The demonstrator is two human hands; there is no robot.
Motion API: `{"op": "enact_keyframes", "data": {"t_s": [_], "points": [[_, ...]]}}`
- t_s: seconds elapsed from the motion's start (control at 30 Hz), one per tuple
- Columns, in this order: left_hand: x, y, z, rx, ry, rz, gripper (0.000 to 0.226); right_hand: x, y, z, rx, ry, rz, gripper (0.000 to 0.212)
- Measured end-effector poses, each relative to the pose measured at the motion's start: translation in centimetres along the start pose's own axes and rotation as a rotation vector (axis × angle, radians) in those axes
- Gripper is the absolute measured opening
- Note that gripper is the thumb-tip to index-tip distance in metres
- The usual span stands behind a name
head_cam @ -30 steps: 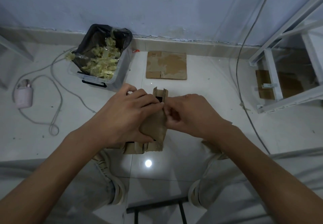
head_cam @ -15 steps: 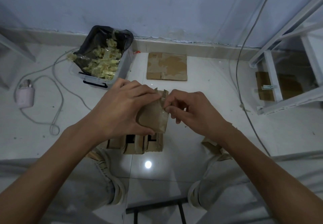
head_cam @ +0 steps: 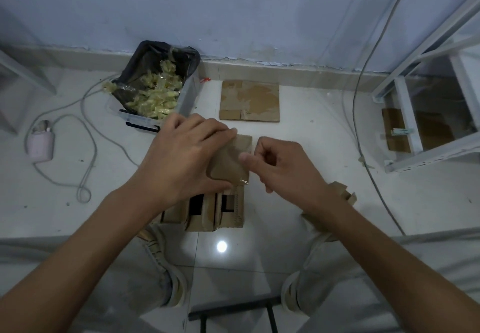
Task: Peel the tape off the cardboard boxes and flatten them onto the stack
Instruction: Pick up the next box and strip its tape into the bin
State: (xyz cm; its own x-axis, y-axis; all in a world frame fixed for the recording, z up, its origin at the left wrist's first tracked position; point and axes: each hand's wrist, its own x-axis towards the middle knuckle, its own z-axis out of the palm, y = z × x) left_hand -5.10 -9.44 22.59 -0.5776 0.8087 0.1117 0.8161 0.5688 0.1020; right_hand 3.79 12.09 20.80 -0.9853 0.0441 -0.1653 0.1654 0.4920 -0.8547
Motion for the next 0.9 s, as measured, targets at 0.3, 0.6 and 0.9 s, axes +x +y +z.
{"op": "enact_keyframes", "data": {"t_s": [0.3, 0.6, 0.9], "points": [[-0.2, 2.3, 1.1, 0.092, 0.087, 0.011, 0.088, 0.7, 0.9, 1.3, -0.001, 0.076, 0.018, 0.043], [0.4, 0.9, -1.2, -0.088, 0.125, -0.009, 0.095, 1.5, 0.1, -3.3, 0.602, -0.268, 0.080, 0.043], [-0.5, 2.3, 0.1, 0.040, 0.063, -0.081, 0.089, 0.5, 0.5, 0.6, -0.237, 0.072, -0.020, 0.051]]}}
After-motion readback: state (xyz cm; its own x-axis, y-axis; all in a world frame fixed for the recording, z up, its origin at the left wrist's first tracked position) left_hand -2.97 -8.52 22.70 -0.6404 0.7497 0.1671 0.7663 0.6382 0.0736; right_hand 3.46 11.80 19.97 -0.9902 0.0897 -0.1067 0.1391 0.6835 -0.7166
